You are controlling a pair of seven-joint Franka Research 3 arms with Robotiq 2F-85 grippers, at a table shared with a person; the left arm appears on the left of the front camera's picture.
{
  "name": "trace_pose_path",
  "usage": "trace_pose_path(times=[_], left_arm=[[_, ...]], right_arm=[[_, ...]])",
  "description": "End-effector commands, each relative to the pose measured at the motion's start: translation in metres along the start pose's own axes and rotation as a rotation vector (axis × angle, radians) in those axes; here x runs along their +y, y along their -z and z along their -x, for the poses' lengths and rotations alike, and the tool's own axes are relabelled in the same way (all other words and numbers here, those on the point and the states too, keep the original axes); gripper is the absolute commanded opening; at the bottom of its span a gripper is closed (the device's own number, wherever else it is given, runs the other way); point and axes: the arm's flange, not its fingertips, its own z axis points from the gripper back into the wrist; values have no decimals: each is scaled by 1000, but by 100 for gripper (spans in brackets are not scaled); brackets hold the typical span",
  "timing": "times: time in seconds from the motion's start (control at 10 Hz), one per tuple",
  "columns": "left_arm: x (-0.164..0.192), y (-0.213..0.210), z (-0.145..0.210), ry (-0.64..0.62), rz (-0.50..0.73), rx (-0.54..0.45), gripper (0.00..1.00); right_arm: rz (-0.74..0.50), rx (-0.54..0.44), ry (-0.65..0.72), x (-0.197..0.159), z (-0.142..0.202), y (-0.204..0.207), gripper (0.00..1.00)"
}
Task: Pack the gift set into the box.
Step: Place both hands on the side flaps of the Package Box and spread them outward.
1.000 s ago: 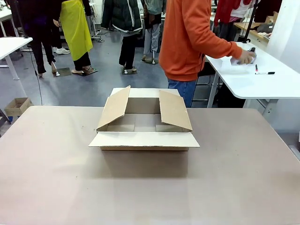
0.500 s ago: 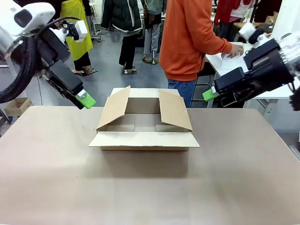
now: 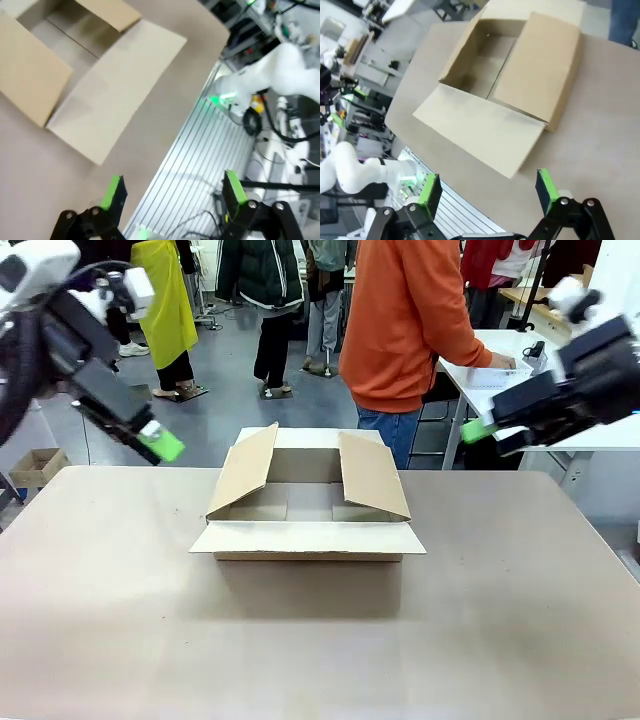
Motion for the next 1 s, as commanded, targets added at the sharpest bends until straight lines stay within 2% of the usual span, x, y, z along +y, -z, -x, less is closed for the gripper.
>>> trace_pose_path(times=[0.0, 0.1, 0.2, 0.3, 0.5, 0.6, 0.7, 0.8, 0.9], left_arm=[[7, 11, -40, -182, -107, -58, 100], [30, 17, -68, -260, -162, -46, 100], [52, 25, -98, -313, -166, -10, 100], [63, 35, -123, -361, -207, -12, 100], [75, 59, -154, -450, -271, -46, 100], [92, 76, -167, -507, -321, -13, 100], [106, 91, -176, -575, -298, 27, 100], [91, 68, -152, -452, -264, -45, 100], [91, 68, -152, -452, -264, -45, 100]], right_arm=[[83, 34, -72, 22, -27, 39, 100], [132, 46, -22, 36, -30, 70, 100], [160, 16, -27, 51, -24, 93, 100], [169, 32, 47, 64, -14, 114, 100], [260, 18, 115, 58, -1, 128, 100], [213, 5, 119, 57, 4, 125, 100], [202, -19, 109, 58, 8, 119, 100], [192, 5, 73, 60, 14, 117, 100], [218, 21, 104, 53, 4, 130, 100]])
